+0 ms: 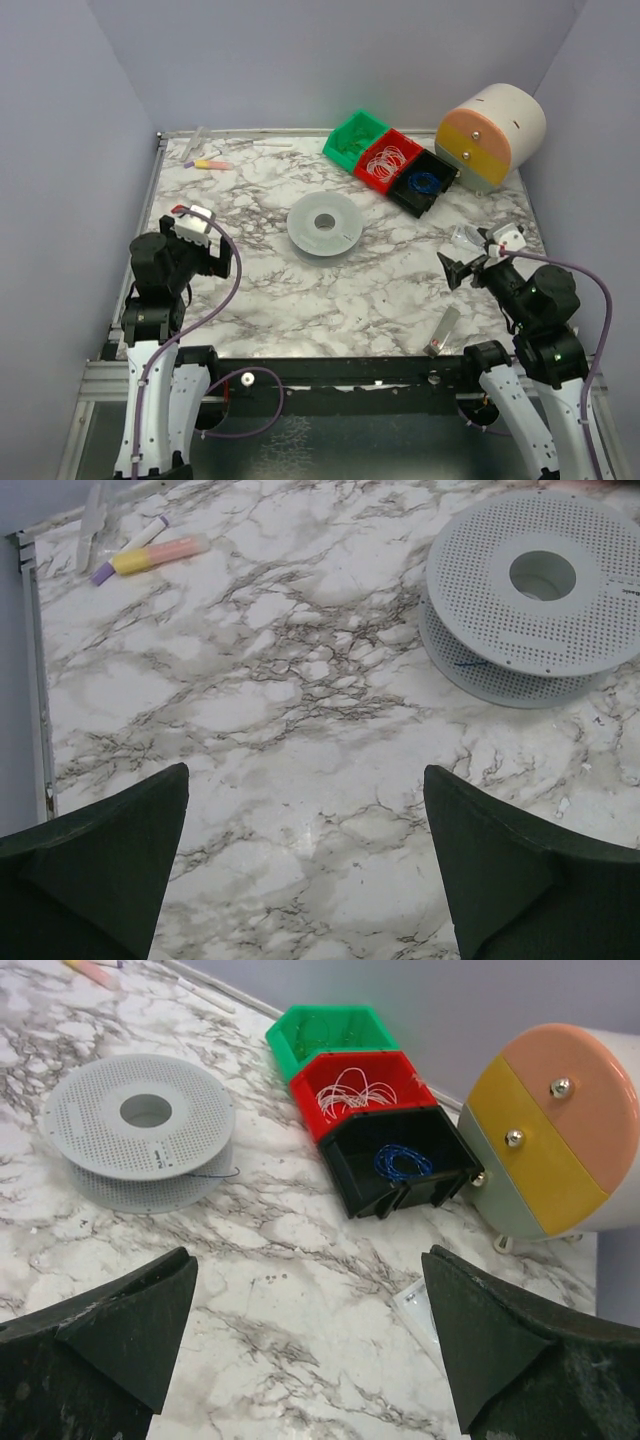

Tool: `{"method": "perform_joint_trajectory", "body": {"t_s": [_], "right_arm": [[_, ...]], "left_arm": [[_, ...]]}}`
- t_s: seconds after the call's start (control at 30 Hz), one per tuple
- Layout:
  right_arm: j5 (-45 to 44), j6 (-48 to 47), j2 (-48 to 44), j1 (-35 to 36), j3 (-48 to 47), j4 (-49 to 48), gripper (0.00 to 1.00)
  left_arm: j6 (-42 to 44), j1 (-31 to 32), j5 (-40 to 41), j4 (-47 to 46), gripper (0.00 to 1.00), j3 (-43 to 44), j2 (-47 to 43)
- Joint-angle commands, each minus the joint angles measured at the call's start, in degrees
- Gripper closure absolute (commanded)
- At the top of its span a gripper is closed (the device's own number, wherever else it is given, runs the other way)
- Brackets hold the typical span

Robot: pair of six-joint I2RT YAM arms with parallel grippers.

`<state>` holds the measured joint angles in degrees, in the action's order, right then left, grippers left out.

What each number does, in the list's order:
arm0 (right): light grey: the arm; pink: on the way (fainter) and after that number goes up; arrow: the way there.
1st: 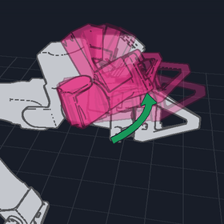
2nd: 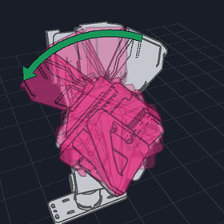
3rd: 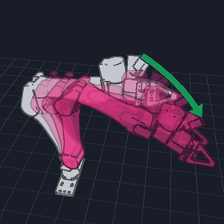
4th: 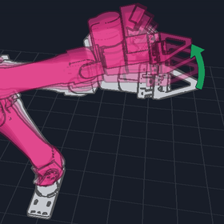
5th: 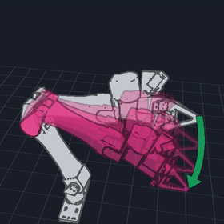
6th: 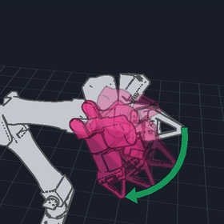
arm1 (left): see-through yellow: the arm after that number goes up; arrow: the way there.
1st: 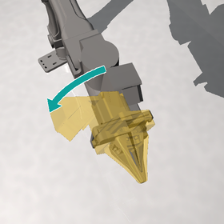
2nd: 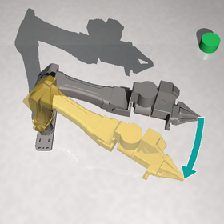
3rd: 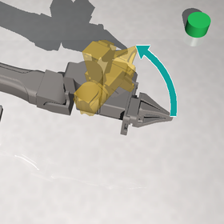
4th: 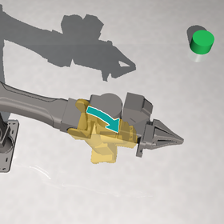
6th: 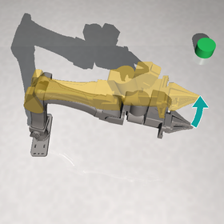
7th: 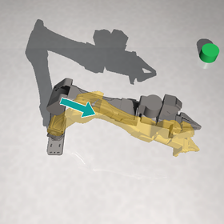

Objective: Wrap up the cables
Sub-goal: Reset both arms

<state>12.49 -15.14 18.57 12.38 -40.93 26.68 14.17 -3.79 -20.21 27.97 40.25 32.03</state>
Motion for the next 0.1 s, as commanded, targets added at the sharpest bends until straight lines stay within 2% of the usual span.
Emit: {"method": "perform_joint_trajectory", "body": {"t_s": [0.0,0.07], "right_arm": [[-0.3,-0.9,0.4,-0.1,0.7,1.0,0.00],[0.4,-1.2,0.5,0.0,0.7,1.2,0.00]], "left_arm": [[0.7,-1.0,-0.6,-0.6,0.01,-0.5,-0.8],[0.6,-1.3,-0.2,-0.7,0.01,-0.4,-0.7]]}}
